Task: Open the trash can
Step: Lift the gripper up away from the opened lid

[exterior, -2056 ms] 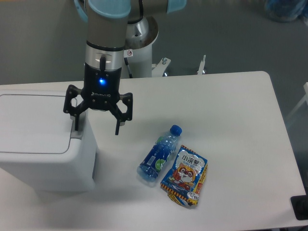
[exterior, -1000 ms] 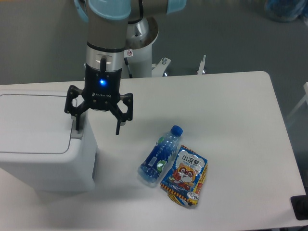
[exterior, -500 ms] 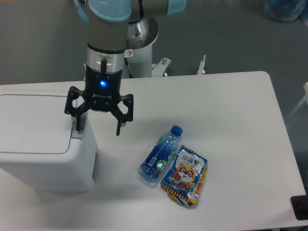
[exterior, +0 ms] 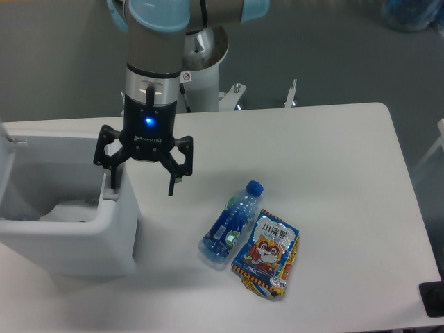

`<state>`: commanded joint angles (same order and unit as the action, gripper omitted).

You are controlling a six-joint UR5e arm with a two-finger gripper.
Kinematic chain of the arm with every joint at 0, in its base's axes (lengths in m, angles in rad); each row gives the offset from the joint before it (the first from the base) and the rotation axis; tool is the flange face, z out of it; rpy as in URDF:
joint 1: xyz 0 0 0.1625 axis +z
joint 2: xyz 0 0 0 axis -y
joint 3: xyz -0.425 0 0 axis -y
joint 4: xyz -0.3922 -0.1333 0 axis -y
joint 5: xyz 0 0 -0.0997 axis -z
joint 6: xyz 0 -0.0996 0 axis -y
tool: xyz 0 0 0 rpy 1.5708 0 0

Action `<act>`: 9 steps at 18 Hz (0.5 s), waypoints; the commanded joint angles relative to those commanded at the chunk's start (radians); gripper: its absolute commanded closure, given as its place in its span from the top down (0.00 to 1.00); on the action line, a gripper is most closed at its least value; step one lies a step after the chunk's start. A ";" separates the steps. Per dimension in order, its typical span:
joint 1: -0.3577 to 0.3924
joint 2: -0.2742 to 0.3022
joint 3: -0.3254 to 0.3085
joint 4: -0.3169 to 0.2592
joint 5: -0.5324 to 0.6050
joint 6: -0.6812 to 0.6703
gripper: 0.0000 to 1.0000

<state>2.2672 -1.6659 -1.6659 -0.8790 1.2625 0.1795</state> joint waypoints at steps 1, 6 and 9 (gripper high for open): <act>0.003 0.002 0.003 0.000 -0.002 -0.003 1.00; 0.057 0.020 0.050 -0.002 -0.003 -0.005 1.00; 0.095 0.025 0.080 -0.006 0.061 0.000 1.00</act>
<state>2.3622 -1.6414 -1.5862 -0.8851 1.3234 0.1794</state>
